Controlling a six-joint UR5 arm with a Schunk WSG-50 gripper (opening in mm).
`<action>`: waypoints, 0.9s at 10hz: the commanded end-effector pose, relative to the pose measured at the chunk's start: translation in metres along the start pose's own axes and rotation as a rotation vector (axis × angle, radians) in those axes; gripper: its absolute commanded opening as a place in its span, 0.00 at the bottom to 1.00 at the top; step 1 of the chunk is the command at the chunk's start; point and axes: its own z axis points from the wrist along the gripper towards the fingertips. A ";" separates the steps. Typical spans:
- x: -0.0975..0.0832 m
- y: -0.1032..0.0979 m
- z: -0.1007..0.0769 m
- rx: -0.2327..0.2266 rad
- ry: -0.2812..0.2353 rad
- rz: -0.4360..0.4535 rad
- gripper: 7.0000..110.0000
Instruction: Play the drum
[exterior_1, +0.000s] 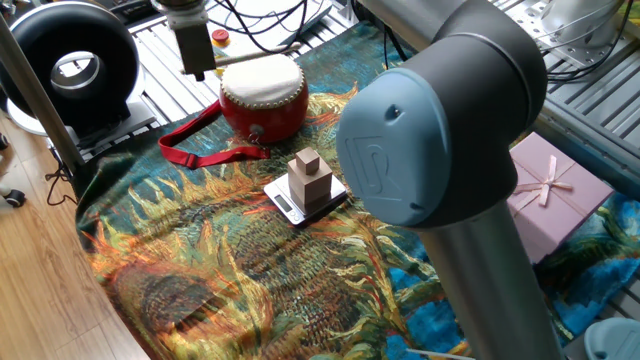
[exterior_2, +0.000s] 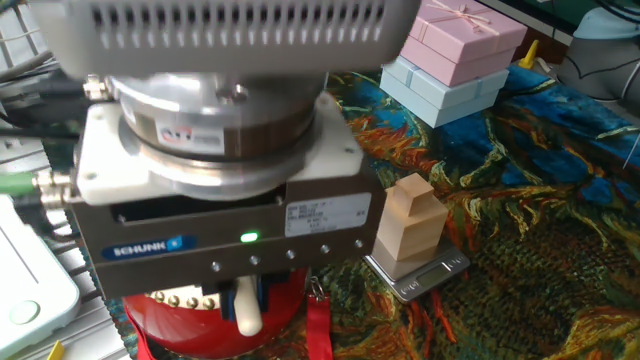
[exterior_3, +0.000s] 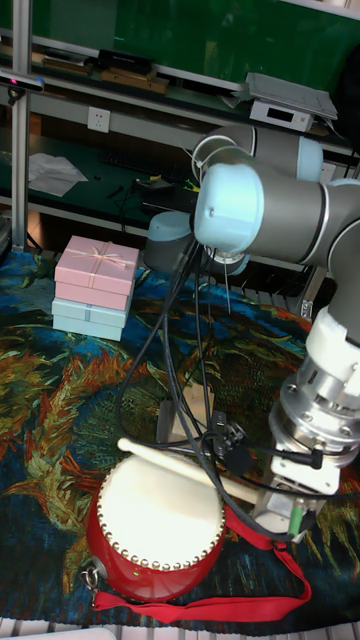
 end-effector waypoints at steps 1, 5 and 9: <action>-0.003 0.003 -0.018 -0.010 -0.018 0.023 0.00; -0.003 0.004 -0.022 -0.015 -0.025 0.036 0.00; -0.007 0.000 -0.014 -0.008 -0.027 0.041 0.00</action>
